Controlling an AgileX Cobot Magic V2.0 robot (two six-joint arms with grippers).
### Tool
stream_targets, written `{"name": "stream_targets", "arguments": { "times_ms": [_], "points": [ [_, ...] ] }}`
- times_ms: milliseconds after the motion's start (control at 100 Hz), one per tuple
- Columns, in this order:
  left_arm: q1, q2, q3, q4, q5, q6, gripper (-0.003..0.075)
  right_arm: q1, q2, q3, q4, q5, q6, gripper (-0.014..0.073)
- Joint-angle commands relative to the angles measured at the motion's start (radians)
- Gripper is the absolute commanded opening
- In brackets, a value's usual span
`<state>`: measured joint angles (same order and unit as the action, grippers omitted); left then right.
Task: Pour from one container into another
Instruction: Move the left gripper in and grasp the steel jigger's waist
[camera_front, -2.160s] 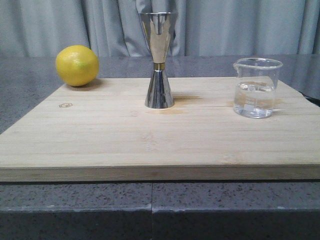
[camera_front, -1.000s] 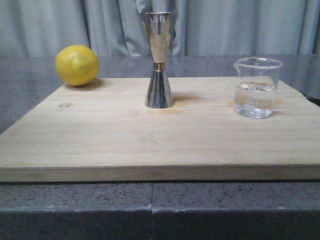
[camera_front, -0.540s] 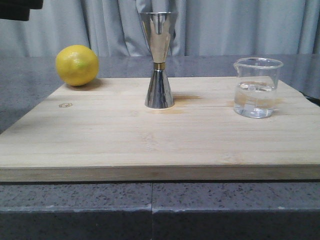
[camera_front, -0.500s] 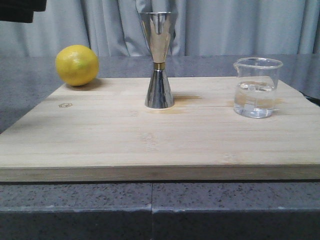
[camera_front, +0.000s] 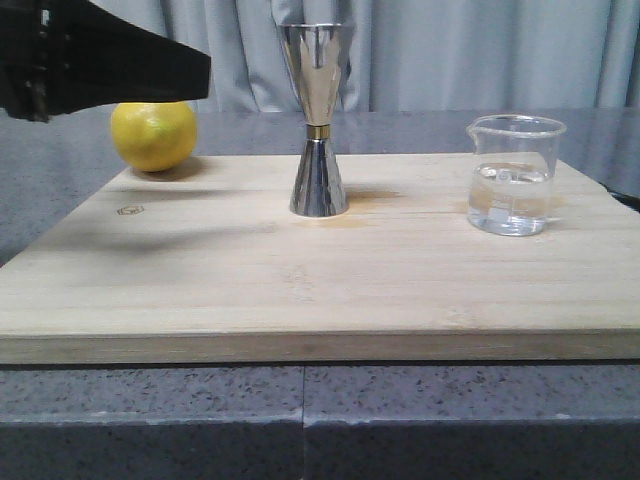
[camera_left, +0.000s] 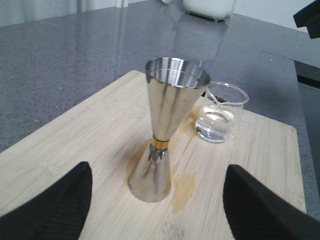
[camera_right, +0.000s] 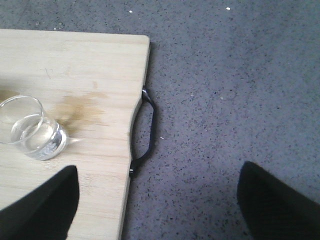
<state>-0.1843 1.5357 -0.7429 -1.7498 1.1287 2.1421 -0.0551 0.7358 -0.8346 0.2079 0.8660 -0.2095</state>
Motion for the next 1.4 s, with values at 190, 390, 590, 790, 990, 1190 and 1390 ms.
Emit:
{"name": "stream_targets", "arguments": {
  "times_ms": [190, 390, 590, 790, 990, 1190, 1390],
  "points": [
    [-0.091, 0.062, -0.076, -0.102, 0.065, 0.097, 0.0512, 0.001, 0.001, -0.034, 0.014, -0.066, -0.008, 0.0586],
    [-0.136, 0.149, -0.150, -0.102, 0.080, 0.097, 0.0512, 0.001, 0.001, -0.034, 0.014, -0.066, -0.008, 0.0585],
    [-0.182, 0.234, -0.233, -0.102, 0.091, 0.097, 0.0512, 0.001, 0.001, -0.034, 0.014, -0.066, -0.008, 0.0585],
    [-0.213, 0.295, -0.287, -0.102, 0.091, 0.097, 0.0512, 0.001, 0.001, -0.034, 0.014, -0.066, -0.008, 0.0585],
    [-0.213, 0.303, -0.288, -0.102, 0.101, 0.097, 0.0485, 0.001, 0.001, -0.034, 0.014, -0.066, -0.008, 0.0585],
    [-0.213, 0.303, -0.295, -0.102, 0.131, 0.097, 0.0400, 0.001, 0.001, -0.034, 0.014, -0.066, -0.008, 0.0585],
    [-0.213, 0.303, -0.301, -0.102, 0.128, 0.097, 0.0345, 0.001, 0.001, -0.034, 0.014, -0.066, -0.008, 0.0585]
  ]
}}
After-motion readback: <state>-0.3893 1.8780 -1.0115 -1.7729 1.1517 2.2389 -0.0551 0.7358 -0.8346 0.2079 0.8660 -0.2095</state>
